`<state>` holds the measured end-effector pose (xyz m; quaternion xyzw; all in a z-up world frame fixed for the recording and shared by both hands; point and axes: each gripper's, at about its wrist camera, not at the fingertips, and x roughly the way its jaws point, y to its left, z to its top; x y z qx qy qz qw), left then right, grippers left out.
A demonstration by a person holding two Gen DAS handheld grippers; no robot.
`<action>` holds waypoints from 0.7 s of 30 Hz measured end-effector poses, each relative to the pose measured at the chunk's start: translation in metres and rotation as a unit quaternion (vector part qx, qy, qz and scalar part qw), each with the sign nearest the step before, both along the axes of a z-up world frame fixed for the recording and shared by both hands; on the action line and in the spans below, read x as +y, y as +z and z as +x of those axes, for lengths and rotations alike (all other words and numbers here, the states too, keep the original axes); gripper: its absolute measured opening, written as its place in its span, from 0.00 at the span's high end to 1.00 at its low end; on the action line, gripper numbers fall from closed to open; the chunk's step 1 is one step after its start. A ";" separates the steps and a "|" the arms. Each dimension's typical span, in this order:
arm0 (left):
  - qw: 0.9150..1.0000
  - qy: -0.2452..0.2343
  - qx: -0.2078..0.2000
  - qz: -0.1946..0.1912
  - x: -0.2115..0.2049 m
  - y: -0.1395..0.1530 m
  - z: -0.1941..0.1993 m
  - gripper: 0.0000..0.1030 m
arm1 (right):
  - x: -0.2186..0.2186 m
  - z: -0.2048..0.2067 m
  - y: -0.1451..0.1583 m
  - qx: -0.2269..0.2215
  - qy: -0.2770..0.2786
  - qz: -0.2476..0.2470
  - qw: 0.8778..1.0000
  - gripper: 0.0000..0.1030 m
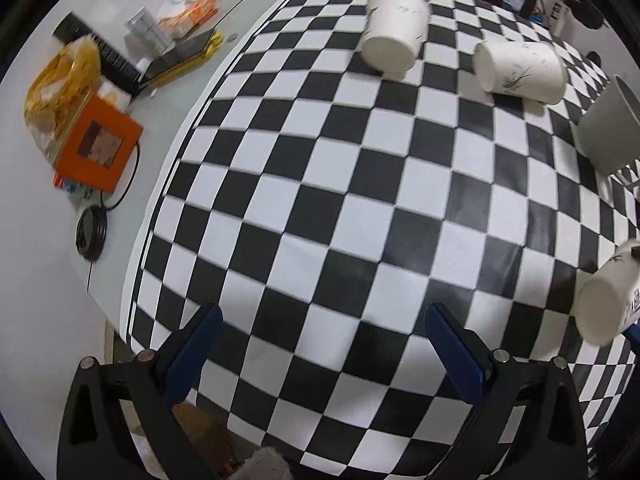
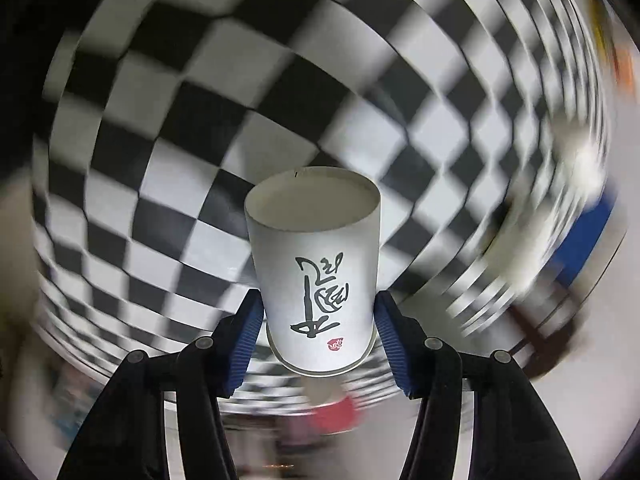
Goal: Flip cup upside down
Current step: 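Turn the held cup rim-down with the right tool and carry it toward the grey mug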
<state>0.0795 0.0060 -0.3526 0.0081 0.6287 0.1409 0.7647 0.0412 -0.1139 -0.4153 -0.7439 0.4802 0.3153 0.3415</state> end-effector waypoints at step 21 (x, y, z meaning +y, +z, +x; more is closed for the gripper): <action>0.998 -0.055 0.001 -0.010 -0.030 0.007 0.010 0.00 | -0.133 0.101 -0.015 0.102 -0.691 0.042 0.714 0.38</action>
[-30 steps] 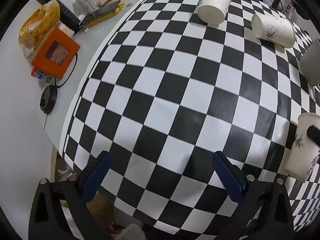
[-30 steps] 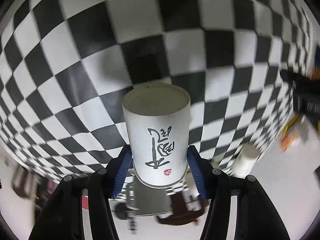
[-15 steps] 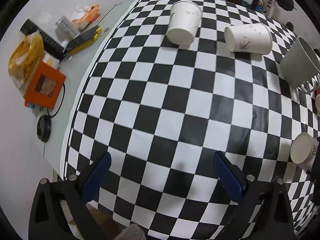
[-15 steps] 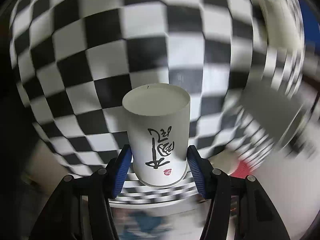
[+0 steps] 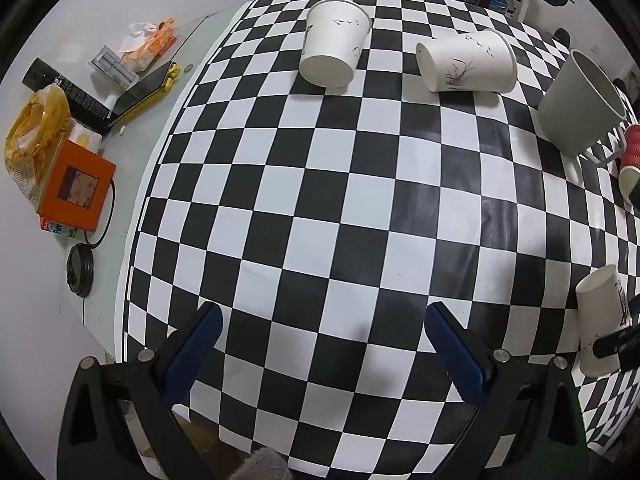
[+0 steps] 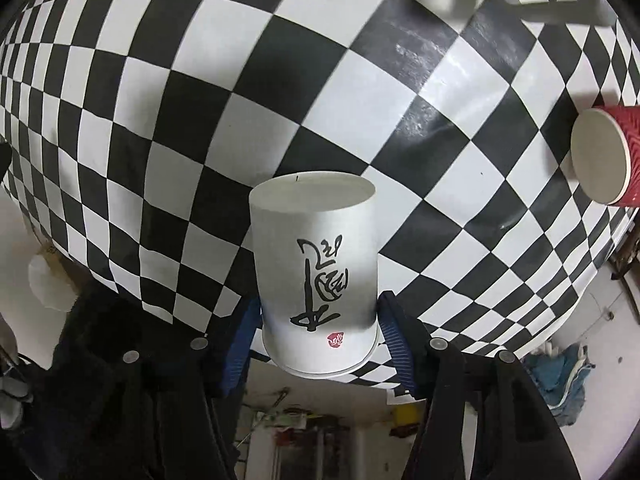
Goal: Flip cup upside down
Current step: 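Turn the held cup rim-down with the right tool and carry it toward the grey mug, then lower the cup rim-down onto the table and open the right tool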
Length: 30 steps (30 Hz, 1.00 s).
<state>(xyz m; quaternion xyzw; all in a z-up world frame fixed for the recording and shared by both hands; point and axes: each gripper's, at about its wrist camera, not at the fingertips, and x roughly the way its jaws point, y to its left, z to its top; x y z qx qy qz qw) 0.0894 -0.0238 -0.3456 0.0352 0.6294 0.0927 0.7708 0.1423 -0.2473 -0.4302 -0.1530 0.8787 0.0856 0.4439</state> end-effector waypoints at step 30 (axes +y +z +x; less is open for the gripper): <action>1.000 -0.007 0.016 -0.014 -0.007 -0.008 0.028 0.00 | 0.012 0.028 0.086 -0.434 -0.183 0.112 0.875 0.45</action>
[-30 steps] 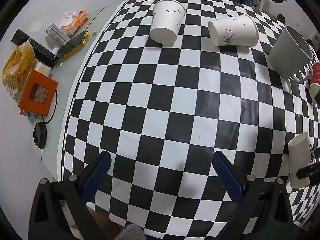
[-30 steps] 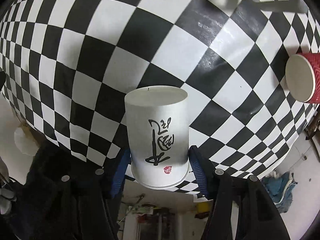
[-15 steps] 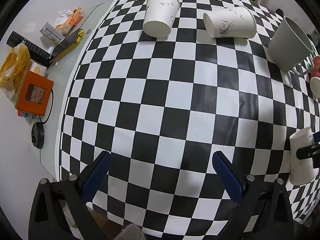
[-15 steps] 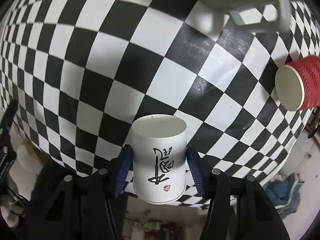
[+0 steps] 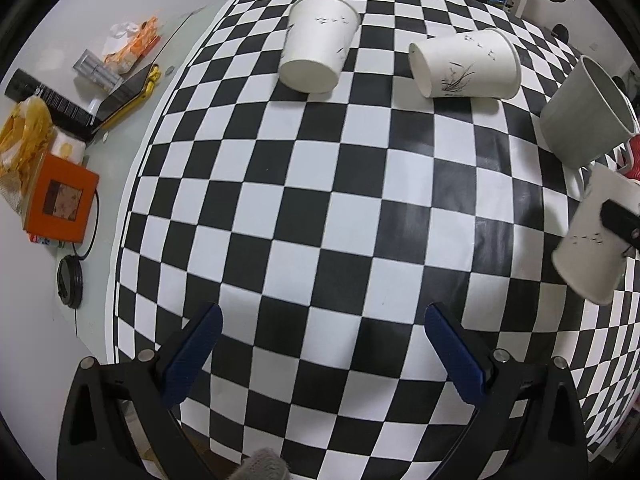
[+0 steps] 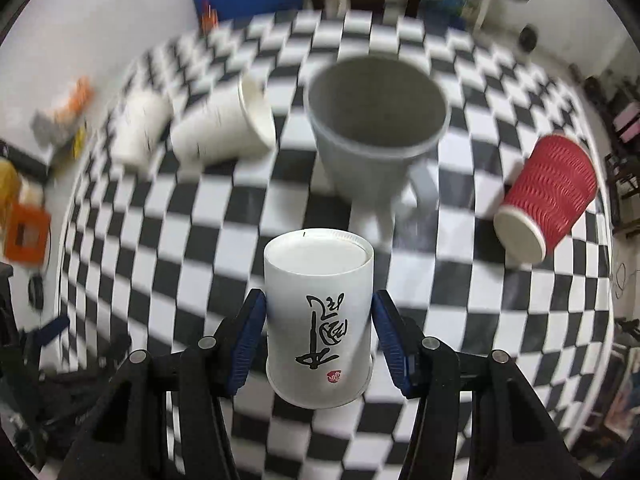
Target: Flip cup upside down
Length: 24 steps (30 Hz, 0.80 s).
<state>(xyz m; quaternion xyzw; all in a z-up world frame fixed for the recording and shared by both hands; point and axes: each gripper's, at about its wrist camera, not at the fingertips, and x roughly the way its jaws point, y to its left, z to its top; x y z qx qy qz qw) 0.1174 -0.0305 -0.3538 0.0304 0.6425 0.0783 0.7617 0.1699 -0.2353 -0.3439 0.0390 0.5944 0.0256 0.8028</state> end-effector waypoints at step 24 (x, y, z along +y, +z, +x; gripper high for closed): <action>0.996 -0.055 -0.064 -0.011 -0.036 0.047 -0.031 0.00 | -0.013 -0.109 0.000 -0.016 -0.045 -0.046 0.998 0.02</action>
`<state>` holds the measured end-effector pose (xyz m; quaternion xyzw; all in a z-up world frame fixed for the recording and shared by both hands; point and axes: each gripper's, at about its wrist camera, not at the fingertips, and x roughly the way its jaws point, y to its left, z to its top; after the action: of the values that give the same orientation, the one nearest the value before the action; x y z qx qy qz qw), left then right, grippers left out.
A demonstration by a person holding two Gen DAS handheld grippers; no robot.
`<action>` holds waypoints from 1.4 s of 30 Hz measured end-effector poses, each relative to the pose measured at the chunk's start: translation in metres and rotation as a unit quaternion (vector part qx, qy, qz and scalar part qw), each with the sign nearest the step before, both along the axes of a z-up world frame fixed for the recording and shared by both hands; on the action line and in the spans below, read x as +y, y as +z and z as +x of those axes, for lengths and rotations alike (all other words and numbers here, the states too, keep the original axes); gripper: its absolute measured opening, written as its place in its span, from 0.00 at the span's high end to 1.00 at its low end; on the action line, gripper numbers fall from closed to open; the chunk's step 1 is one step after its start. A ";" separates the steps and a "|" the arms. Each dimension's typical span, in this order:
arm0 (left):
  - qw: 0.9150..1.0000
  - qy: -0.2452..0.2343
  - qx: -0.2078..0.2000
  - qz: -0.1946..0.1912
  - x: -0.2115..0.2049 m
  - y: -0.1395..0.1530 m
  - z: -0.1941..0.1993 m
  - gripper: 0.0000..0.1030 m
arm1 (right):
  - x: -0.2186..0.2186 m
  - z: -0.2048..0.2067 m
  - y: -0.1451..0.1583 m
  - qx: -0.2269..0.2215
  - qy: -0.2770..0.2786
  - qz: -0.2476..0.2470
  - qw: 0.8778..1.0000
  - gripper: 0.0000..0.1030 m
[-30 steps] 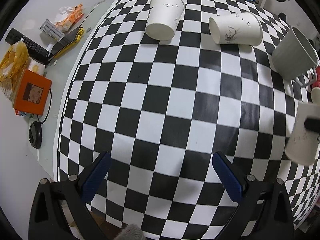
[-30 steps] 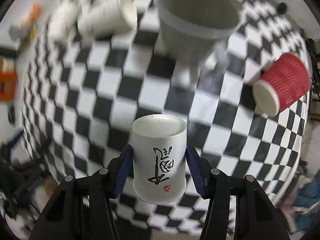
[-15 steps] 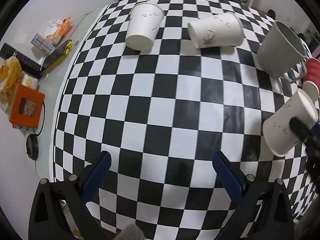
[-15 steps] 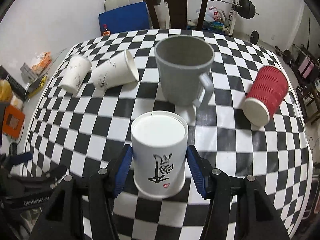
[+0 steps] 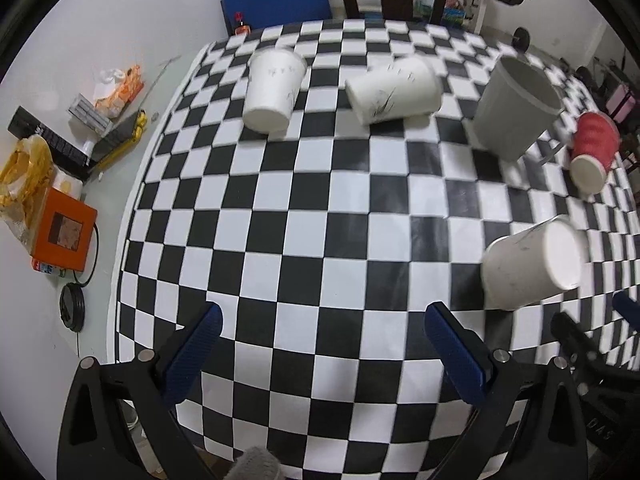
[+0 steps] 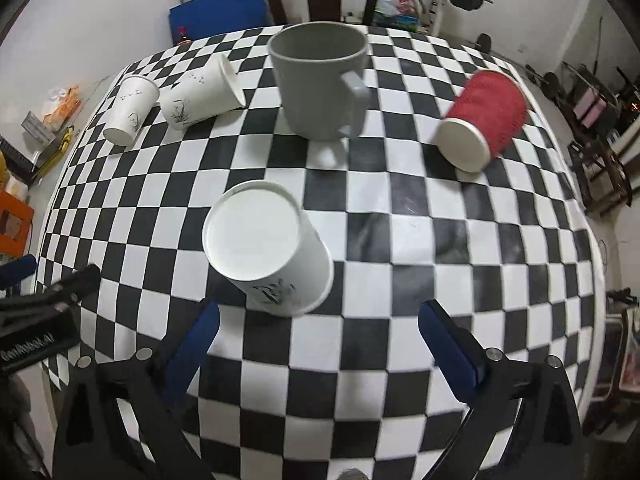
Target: Flip cup upside down
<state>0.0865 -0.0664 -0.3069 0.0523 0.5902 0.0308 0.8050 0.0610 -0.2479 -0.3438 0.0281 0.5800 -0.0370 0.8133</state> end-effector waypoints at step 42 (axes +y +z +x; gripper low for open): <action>0.993 -0.039 -0.084 -0.072 -0.003 0.267 -0.095 0.00 | 0.003 -0.121 0.338 -0.113 -0.082 -0.068 0.988 0.01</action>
<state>-0.0083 -0.0694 -0.0396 0.0145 0.5190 -0.0389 0.8538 -0.0603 -0.2446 -0.0061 0.0243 0.4760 -0.1394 0.8680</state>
